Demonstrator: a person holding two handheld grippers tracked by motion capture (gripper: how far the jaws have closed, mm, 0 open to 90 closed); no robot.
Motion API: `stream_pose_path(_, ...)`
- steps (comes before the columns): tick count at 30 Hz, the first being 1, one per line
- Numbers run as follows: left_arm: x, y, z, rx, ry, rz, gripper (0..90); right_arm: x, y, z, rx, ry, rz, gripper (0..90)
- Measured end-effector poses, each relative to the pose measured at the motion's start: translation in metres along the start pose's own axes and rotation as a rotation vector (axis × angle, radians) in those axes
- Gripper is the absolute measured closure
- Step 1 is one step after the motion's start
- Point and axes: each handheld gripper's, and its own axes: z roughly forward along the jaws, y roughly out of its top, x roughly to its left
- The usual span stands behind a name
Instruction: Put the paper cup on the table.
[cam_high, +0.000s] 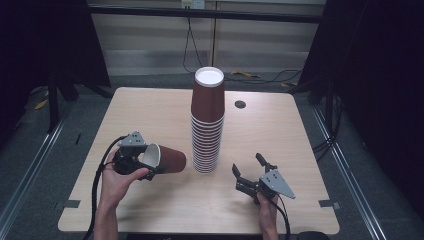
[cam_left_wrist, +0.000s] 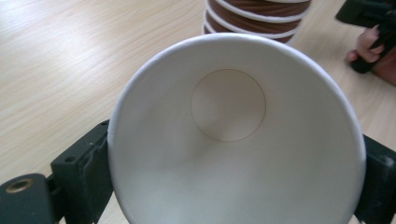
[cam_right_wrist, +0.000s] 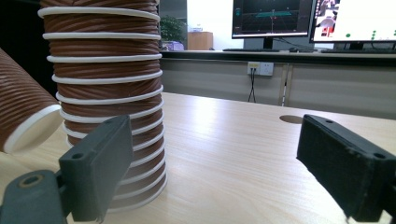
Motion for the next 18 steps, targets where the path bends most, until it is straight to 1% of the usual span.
stream_pose_path(1, 0.001, 0.002, 0.000, 0.018, 0.019, 0.009, 7.5, 0.000, 0.000, 0.000, 0.002, -0.004, -0.002, 11.0)
stream_pose_path(2, 0.002, 0.004, 0.000, 0.025, 0.021, 0.013, 7.5, 0.000, 0.000, 0.000, 0.001, -0.003, -0.002, 11.1)
stream_pose_path(3, 0.003, 0.005, 0.000, 0.031, 0.015, 0.012, 7.4, 0.000, 0.000, 0.000, 0.001, -0.003, -0.001, 11.1)
stream_pose_path(6, 0.005, 0.010, 0.001, 0.069, 0.008, 0.025, 7.4, 0.000, 0.000, 0.000, 0.001, -0.005, -0.002, 11.1)
stream_pose_path(8, 0.008, 0.013, 0.002, 0.092, 0.015, 0.027, 7.3, 0.001, 0.000, 0.000, 0.001, -0.015, -0.002, 11.1)
stream_pose_path(9, 0.009, 0.014, 0.002, 0.099, 0.017, 0.035, 7.3, 0.001, 0.000, -0.001, 0.001, -0.013, -0.002, 11.5)
stream_pose_path(10, 0.011, 0.015, 0.002, 0.105, 0.014, 0.034, 7.2, 0.000, 0.000, -0.001, -0.003, -0.010, 0.001, 12.2)
stream_pose_path(12, 0.013, 0.018, 0.001, 0.119, 0.018, 0.036, 7.2, 0.000, 0.000, -0.001, -0.001, -0.019, 0.002, 12.3)
stream_pose_path(15, 0.015, 0.022, 0.002, 0.146, 0.010, 0.058, 7.0, 0.000, 0.000, 0.000, 0.001, -0.017, -0.001, 12.4)
stream_pose_path(16, 0.016, 0.023, 0.002, 0.156, 0.008, 0.057, 7.0, 0.001, 0.000, -0.001, 0.000, -0.016, 0.000, 12.5)
stream_pose_path(18, 0.018, 0.026, 0.004, 0.177, 0.015, 0.074, 7.0, 0.000, 0.000, -0.001, -0.004, -0.016, 0.002, 12.4)
